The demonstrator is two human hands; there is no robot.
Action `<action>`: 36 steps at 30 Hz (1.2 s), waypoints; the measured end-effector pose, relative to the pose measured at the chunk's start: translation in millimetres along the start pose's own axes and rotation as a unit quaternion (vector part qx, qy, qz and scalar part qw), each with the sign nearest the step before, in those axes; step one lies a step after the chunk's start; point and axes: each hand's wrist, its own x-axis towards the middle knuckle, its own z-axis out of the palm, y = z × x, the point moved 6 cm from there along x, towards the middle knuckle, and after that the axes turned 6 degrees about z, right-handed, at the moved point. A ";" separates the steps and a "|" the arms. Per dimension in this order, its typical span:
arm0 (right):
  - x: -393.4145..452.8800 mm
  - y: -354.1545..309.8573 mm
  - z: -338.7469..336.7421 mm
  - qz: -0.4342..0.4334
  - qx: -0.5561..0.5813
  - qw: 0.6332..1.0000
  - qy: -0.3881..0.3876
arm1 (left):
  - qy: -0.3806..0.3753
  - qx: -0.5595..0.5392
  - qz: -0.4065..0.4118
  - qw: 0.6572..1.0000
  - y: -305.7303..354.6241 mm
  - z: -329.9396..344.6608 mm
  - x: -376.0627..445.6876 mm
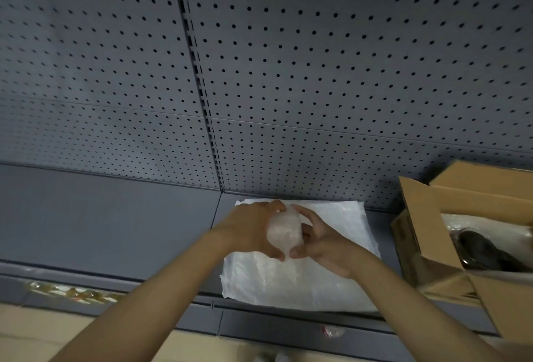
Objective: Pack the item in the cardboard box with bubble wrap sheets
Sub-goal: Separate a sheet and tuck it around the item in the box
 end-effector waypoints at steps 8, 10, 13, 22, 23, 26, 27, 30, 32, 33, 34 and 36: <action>-7.4 -10.0 -11.1 -0.082 -0.314 0.939 0.114 | -0.013 -0.089 0.022 0.996 4.7 0.0 -3.9; -7.8 -7.9 -14.4 -0.103 -0.295 0.942 0.121 | -0.003 -0.089 0.022 0.996 7.1 -5.1 -3.1; -10.5 -8.1 -18.5 -0.140 -0.290 0.930 0.174 | 0.015 -0.056 0.017 0.998 10.5 -12.3 0.0; -32.0 -20.7 -26.8 -0.209 -0.341 0.876 0.270 | 0.065 -0.021 0.033 0.997 26.2 -15.8 17.1; -38.7 -26.0 -30.4 -0.219 -0.343 0.869 0.282 | 0.079 -0.015 0.041 0.996 31.8 -21.2 18.8; -66.4 -46.9 -45.4 -0.254 -0.352 0.843 0.318 | 0.103 -0.017 0.054 0.993 46.7 -37.0 28.4; -77.7 -53.8 -54.0 -0.259 -0.354 0.834 0.335 | 0.104 -0.025 0.057 0.993 52.7 -41.1 32.5; -117.4 -72.5 -85.8 -0.266 -0.340 0.813 0.391 | 0.105 -0.027 0.062 0.992 75.6 -49.7 43.7; -144.2 -80.1 -113.3 -0.275 -0.290 0.815 0.420 | 0.103 0.019 0.066 0.992 95.0 -52.4 50.2; -157.0 -82.4 -128.9 -0.284 -0.260 0.814 0.434 | 0.107 0.036 0.067 0.991 104.9 -53.7 52.9; -169.4 -83.5 -145.4 -0.289 -0.237 0.810 0.452 | 0.114 0.044 0.069 0.990 114.6 -54.6 56.1; -191.4 -80.8 -181.4 -0.286 -0.213 0.799 0.485 | 0.126 0.056 0.075 0.988 135.7 -54.1 64.7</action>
